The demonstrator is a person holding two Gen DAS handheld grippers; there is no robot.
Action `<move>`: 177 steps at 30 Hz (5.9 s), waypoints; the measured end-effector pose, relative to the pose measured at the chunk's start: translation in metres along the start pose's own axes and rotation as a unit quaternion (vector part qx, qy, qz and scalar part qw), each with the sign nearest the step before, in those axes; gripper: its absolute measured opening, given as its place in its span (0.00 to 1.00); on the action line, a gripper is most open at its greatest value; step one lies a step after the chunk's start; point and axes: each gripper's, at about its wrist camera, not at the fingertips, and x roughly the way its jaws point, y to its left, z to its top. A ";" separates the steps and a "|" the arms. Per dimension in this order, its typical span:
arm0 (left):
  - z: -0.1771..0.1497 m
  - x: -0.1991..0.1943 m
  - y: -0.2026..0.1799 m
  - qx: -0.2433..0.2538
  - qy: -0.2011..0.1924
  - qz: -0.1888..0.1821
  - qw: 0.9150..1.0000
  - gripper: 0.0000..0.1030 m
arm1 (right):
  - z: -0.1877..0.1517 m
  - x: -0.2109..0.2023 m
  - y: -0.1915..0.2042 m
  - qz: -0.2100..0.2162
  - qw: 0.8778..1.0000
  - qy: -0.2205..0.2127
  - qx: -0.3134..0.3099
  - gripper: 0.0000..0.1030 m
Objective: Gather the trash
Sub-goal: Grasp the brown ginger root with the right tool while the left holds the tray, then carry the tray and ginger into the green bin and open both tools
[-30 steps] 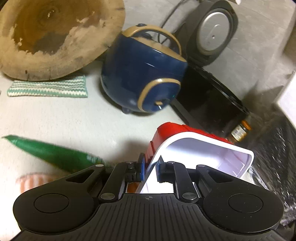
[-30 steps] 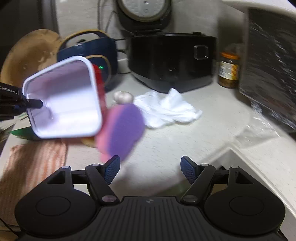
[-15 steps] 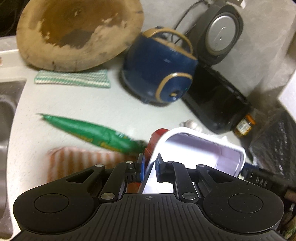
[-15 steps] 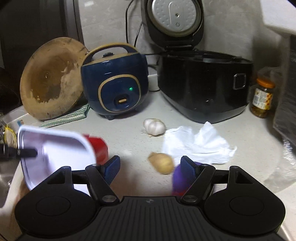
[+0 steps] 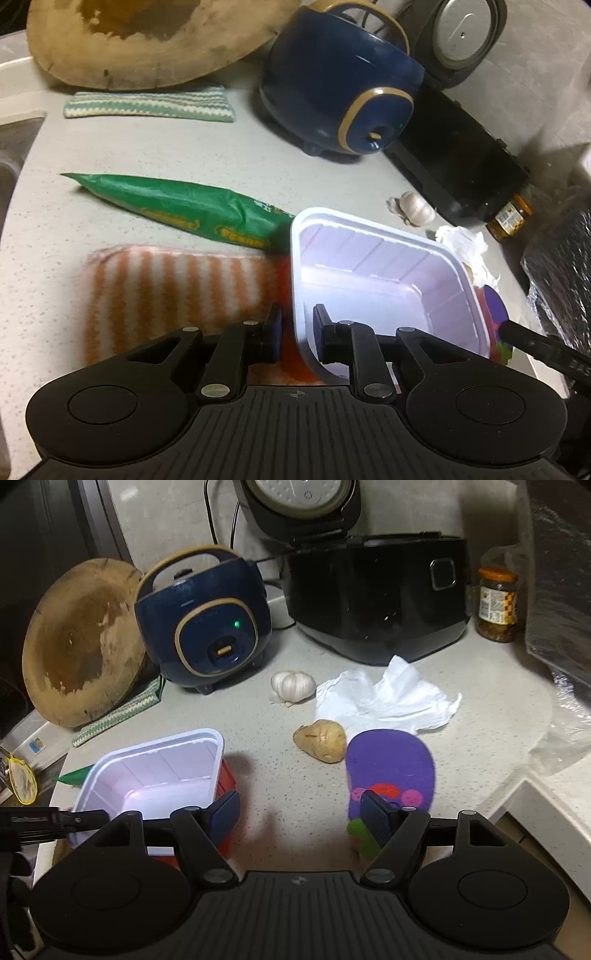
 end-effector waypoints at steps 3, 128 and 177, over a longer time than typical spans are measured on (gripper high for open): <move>-0.001 -0.001 -0.002 0.005 0.006 -0.015 1.000 0.22 | -0.003 -0.006 -0.002 -0.001 1.000 0.001 0.006 0.70; -0.036 0.034 -0.113 0.172 0.104 -0.183 0.962 0.13 | -0.053 -0.089 -0.077 -0.162 0.985 -0.022 0.055 0.37; -0.383 0.388 -0.140 0.188 0.299 0.005 0.935 0.34 | -0.308 0.009 -0.209 -0.091 0.967 0.235 0.036 0.36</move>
